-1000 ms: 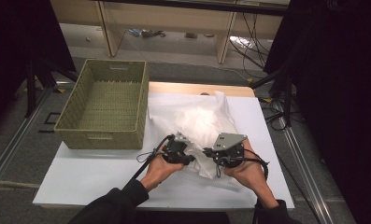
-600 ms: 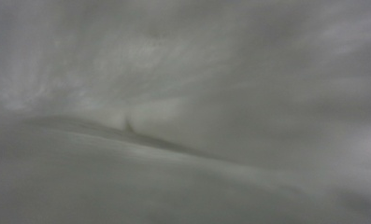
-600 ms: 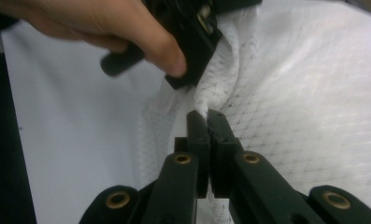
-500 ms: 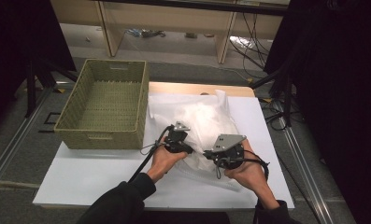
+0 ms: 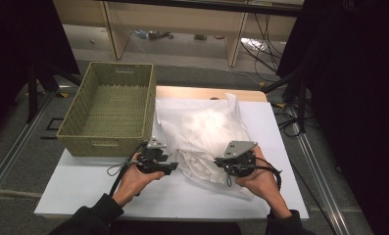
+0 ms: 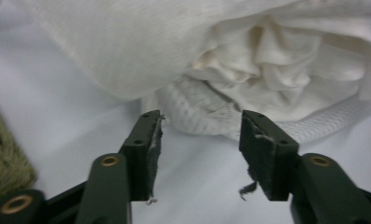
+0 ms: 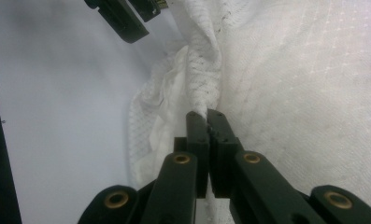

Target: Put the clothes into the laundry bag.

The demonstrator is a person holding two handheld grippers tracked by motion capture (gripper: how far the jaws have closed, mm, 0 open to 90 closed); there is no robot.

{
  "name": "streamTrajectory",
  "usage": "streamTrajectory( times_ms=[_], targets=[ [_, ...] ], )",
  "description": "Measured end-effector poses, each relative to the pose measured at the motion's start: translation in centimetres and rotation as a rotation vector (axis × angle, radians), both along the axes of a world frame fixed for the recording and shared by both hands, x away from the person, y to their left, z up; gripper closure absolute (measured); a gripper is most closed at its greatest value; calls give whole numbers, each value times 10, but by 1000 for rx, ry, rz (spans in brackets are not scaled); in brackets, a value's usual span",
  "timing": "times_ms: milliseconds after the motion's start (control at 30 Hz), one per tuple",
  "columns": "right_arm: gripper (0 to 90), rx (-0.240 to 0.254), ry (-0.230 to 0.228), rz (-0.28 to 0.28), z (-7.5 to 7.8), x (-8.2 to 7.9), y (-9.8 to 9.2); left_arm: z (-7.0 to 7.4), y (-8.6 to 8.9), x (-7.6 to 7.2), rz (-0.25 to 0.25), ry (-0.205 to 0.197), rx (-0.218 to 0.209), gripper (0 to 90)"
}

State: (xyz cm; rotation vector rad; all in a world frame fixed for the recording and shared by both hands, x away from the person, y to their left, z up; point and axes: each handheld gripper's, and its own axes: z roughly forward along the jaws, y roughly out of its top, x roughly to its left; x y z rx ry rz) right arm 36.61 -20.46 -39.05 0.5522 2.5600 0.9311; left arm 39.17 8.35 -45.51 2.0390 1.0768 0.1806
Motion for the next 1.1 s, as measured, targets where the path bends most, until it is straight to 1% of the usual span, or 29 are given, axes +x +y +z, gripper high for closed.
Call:
streamTrajectory(
  times_ms=[67, 100, 133, 167, 200, 233, 267, 300, 333, 367, 400, 433, 467, 500, 533, 567, 600, 633, 667, 733, 767, 800, 833, 867, 900, 933, 967, 1067, 1100],
  targets=[
    [897, -2, -1, -8, 0, 0, 1, -4, -3, 2, -9, 8, 7, 483],
    [897, -2, 13, -3, 1, 0, 1, -5, -5, 2, -10, 7, 13, 472],
    [897, -1, -10, 12, 0, 1, 1, -8, -9, 3, -15, 11, 21, 457],
    [897, -1, -11, 13, 0, 1, 1, -10, -12, 4, -22, 24, 37, 448],
    [897, -4, -6, 16, 0, 1, 1, -12, -14, 6, -23, 14, 53, 434],
    [897, -1, -11, 14, 0, 1, 1, -15, -16, 10, -11, 13, 62, 425],
    [897, -4, -6, 17, 0, 1, 1, -17, -17, 15, 9, 22, 53, 406],
    [896, -1, -13, 13, 0, 1, 1, -20, -19, 19, 34, 30, 27, 383],
    [896, -1, -13, 13, 0, 1, 1, -20, -19, 19, 34, 30, 27, 372],
    [895, 0, -13, 12, 0, 0, 2, -25, -22, 27, 36, 26, 77, 354],
    [895, 0, -12, 18, 0, 0, 2, -30, -23, 32, 69, 14, 75, 335],
    [894, -1, -16, 16, 0, 0, 2, -32, -23, 35, 68, 21, 73, 335],
    [894, -3, -19, 17, 0, 1, 2, -34, -23, 40, 63, 16, 65, 365],
    [894, 1, -13, 17, -1, 1, 2, -34, -22, 42, 38, -5, 71, 470],
    [894, -1, -12, 15, -1, 1, 2, -34, -22, 42, 38, -5, 71, 665],
    [894, 3, -6, 16, -1, 2, 2, -36, -21, 44, -5, 34, 7, 791],
    [894, 2, -7, 16, -1, 2, 2, -37, -22, 43, -21, 14, 30, 836],
    [894, 1, -11, 16, -1, 2, 2, -35, -21, 41, -38, 5, 48, 859],
    [894, -2, -12, 17, -2, 2, 1, -33, -19, 39, -40, 10, 46, 872],
    [893, -4, -7, -9, -2, 3, 1, -29, -16, 36, -46, 10, 40, 880],
    [894, -2, -5, -11, -2, 3, 1, -19, -8, 29, -74, -5, 59, 881],
    [894, -7, -15, 13, -2, 4, 1, -11, 0, 21, -87, -26, 75, 882],
    [894, -5, -5, 1, -3, 2, 3, -11, 0, 21, -87, -26, 75, 882],
    [894, -5, -5, 1, -3, 2, 3, -7, 8, 14, -93, -31, 76, 882],
    [894, -33, -17, 8, -5, 3, 5, -1, 27, 0, -90, -34, 59, 883],
    [894, -37, -13, -7, -6, 3, 5, 0, 34, -8, -95, -30, 49, 884],
    [894, -35, -12, 8, -7, 4, 5, 0, 41, -16, -108, -25, 55, 884],
    [893, -33, 1, -14, -10, 4, 5, -3, 52, -38, -131, -17, 102, 885],
    [893, -44, -10, -8, -10, 6, 4, -4, 54, -43, -150, -9, 98, 884]
  ],
)
